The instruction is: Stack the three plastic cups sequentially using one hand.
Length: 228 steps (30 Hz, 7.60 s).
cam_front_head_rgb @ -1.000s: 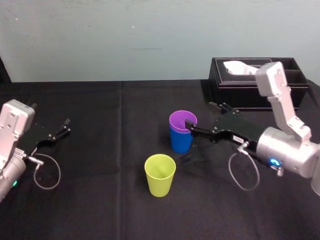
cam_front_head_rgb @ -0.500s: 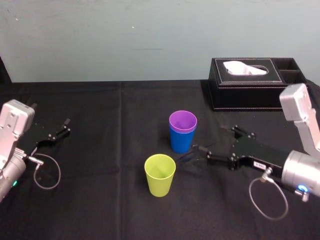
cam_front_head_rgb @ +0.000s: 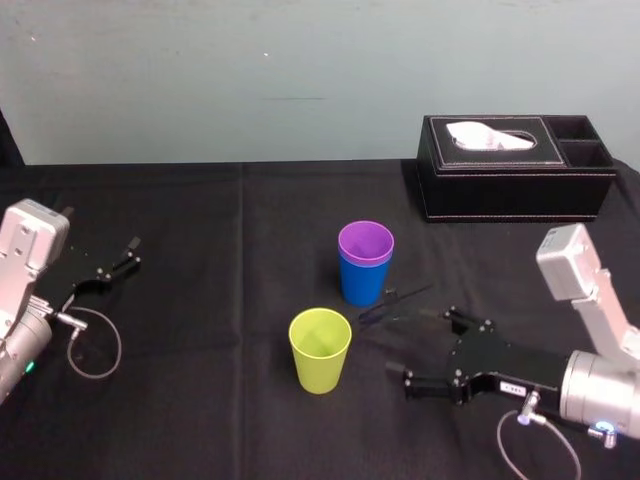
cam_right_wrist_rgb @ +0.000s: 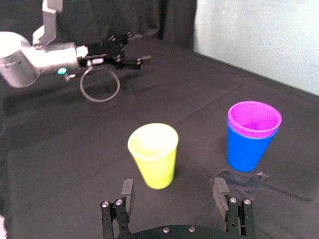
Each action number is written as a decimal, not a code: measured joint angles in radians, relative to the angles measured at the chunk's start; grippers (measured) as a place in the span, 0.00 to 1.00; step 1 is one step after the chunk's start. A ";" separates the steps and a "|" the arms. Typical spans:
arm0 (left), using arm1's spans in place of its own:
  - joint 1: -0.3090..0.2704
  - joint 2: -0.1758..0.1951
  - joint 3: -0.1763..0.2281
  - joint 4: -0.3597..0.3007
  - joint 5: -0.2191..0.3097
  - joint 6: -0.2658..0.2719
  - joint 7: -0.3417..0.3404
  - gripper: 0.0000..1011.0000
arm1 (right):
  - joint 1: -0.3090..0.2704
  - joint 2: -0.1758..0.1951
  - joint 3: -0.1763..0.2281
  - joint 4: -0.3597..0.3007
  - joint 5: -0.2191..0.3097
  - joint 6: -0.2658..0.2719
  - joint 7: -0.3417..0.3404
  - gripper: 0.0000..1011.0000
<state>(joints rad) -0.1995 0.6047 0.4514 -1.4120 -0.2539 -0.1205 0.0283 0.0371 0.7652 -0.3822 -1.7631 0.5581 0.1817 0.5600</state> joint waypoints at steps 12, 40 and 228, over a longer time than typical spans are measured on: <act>0.000 0.000 0.000 0.000 0.000 0.000 0.000 1.00 | 0.036 -0.023 -0.080 0.038 -0.059 -0.004 0.009 0.99; 0.000 0.000 0.000 0.000 0.000 0.000 0.000 1.00 | 0.119 -0.117 -0.150 0.122 -0.125 0.027 0.003 0.99; 0.000 0.000 0.000 0.000 0.000 0.000 0.000 1.00 | 0.283 -0.232 -0.040 0.130 -0.123 0.132 -0.174 0.71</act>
<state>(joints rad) -0.1996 0.6047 0.4514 -1.4120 -0.2539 -0.1205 0.0283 0.3205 0.5334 -0.4221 -1.6330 0.4347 0.3138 0.3856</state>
